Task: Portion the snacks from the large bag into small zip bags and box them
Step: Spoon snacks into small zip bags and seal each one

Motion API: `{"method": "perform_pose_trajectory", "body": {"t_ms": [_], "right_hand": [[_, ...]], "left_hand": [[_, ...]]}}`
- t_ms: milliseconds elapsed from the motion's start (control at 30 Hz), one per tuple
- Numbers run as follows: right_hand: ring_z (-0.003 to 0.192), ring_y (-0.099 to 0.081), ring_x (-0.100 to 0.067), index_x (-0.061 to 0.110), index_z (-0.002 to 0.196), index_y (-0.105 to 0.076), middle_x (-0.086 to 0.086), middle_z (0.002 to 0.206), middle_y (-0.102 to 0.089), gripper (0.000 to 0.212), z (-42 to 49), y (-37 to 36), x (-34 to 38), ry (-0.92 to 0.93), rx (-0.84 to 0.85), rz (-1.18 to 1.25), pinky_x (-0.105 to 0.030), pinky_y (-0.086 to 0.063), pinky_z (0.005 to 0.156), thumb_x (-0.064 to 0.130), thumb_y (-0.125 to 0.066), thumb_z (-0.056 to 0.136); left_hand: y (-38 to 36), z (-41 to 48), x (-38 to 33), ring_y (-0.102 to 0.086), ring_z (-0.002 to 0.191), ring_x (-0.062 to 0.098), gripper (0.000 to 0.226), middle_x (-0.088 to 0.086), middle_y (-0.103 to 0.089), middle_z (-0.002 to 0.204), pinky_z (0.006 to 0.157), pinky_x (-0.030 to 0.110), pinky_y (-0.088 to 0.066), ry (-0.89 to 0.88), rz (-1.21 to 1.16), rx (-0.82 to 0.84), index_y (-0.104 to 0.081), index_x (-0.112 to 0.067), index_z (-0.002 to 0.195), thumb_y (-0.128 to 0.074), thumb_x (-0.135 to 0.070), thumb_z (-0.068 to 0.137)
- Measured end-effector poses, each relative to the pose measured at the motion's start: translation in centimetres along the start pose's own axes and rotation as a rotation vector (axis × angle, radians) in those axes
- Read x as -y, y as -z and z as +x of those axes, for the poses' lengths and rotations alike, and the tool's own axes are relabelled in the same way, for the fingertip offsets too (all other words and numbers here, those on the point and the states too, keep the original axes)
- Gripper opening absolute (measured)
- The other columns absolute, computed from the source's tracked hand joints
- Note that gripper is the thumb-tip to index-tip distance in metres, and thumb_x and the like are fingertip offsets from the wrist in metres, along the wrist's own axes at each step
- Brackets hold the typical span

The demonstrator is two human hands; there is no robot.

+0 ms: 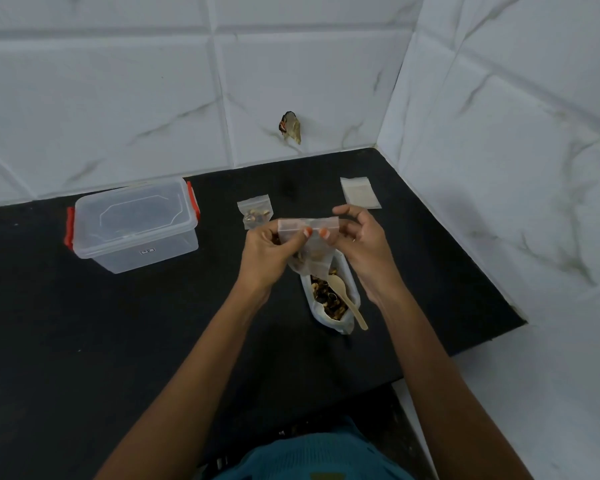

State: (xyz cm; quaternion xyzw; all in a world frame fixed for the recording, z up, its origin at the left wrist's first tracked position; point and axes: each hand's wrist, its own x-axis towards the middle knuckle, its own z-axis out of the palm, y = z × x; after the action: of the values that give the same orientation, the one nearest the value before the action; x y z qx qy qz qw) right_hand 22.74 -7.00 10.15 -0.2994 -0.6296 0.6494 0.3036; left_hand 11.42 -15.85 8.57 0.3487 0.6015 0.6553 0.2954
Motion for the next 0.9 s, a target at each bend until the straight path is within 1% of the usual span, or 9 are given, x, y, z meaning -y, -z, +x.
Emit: {"method": "perform_pose_trajectory", "body": {"t_ms": [133, 367, 500, 567, 633, 667, 733, 833, 900], "right_hand": [[0.092, -0.065, -0.014, 0.019, 0.089, -0.064, -0.001, 0.093, -0.068, 0.006, 0.1, 0.5, -0.2, -0.071, -0.058, -0.034, -0.026, -0.055, 0.081, 0.015, -0.062, 0.085], [0.089, -0.065, -0.013, 0.016, 0.09, -0.065, -0.004, 0.093, -0.067, 0.008, 0.2, 0.5, -0.3, -0.046, -0.075, -0.132, -0.026, -0.054, 0.081, 0.013, -0.058, 0.089], [0.097, -0.058, -0.018, 0.012, 0.097, -0.057, -0.011, 0.104, -0.059, 0.011, 0.4, -0.2, -0.2, 0.006, -0.069, -0.227, -0.03, -0.051, 0.084, 0.012, -0.047, 0.095], [0.096, -0.056, -0.014, 0.011, 0.1, -0.055, -0.008, 0.104, -0.057, 0.012, 0.4, -0.4, -0.2, 0.014, -0.077, -0.239, -0.024, -0.05, 0.082, 0.011, -0.043, 0.096], [0.089, -0.054, -0.007, 0.01, 0.099, -0.055, -0.003, 0.098, -0.057, 0.013, 0.3, -0.5, -0.2, 0.043, -0.073, -0.245, -0.013, -0.049, 0.073, 0.011, -0.042, 0.096], [0.088, -0.054, -0.006, 0.01, 0.099, -0.055, -0.001, 0.095, -0.057, 0.013, 0.2, -0.5, -0.2, 0.052, -0.072, -0.249, -0.012, -0.048, 0.071, 0.011, -0.043, 0.096], [0.089, -0.055, -0.008, 0.009, 0.097, -0.057, 0.0, 0.093, -0.058, 0.013, 0.1, -0.6, -0.3, 0.054, -0.073, -0.234, -0.015, -0.049, 0.074, 0.01, -0.045, 0.095], [0.087, -0.058, -0.007, 0.013, 0.09, -0.059, 0.002, 0.089, -0.059, 0.011, -0.1, -0.6, -0.2, 0.063, -0.072, -0.195, -0.016, -0.051, 0.075, 0.007, -0.05, 0.092], [0.09, -0.06, -0.011, 0.019, 0.088, -0.06, 0.002, 0.089, -0.061, 0.014, -0.2, -0.5, -0.1, 0.065, -0.07, -0.191, -0.025, -0.052, 0.082, 0.007, -0.053, 0.09]], "left_hand": [[0.3, 0.0, 0.0, -0.068, 0.074, 0.0, 0.01, -0.016, -0.07, 0.071, 0.062, 0.011, -0.051, 0.006, 0.012, -0.018, -0.065, -0.013, 0.09, -0.06, -0.005, 0.086], [0.4, -0.1, 0.1, -0.066, 0.081, 0.0, 0.015, -0.004, -0.067, 0.09, 0.067, 0.011, -0.05, 0.02, 0.004, -0.013, -0.063, -0.007, 0.1, -0.059, -0.007, 0.086], [0.3, -0.3, -0.5, -0.065, 0.083, -0.001, 0.016, -0.004, -0.065, 0.093, 0.069, 0.012, -0.051, 0.073, -0.079, 0.062, -0.061, -0.016, 0.1, -0.058, -0.008, 0.086], [0.2, -0.4, -0.6, -0.065, 0.086, 0.0, 0.02, -0.005, -0.063, 0.096, 0.07, 0.013, -0.051, 0.091, -0.108, 0.101, -0.058, -0.018, 0.102, -0.06, -0.012, 0.083], [0.0, -0.3, -0.6, -0.062, 0.091, 0.003, 0.03, -0.007, -0.059, 0.102, 0.071, 0.014, -0.051, 0.095, -0.076, 0.112, -0.057, -0.019, 0.108, -0.063, -0.019, 0.079], [-0.2, -0.2, -0.6, -0.06, 0.092, 0.002, 0.034, -0.008, -0.057, 0.104, 0.071, 0.014, -0.051, 0.09, -0.047, 0.108, -0.056, -0.018, 0.111, -0.064, -0.02, 0.078], [-0.5, 0.1, -0.7, -0.061, 0.089, 0.0, 0.034, -0.005, -0.06, 0.103, 0.07, 0.014, -0.05, 0.086, -0.03, 0.091, -0.061, -0.013, 0.109, -0.068, -0.019, 0.076], [-0.8, 0.2, -0.7, -0.064, 0.078, -0.001, 0.017, 0.0, -0.066, 0.09, 0.064, 0.012, -0.05, 0.081, -0.052, 0.005, -0.065, -0.007, 0.095, -0.069, -0.009, 0.078], [-0.8, 0.2, -0.7, -0.065, 0.073, -0.001, 0.011, -0.001, -0.066, 0.083, 0.061, 0.012, -0.05, 0.065, -0.048, -0.038, -0.065, -0.01, 0.089, -0.068, -0.005, 0.079]]}}
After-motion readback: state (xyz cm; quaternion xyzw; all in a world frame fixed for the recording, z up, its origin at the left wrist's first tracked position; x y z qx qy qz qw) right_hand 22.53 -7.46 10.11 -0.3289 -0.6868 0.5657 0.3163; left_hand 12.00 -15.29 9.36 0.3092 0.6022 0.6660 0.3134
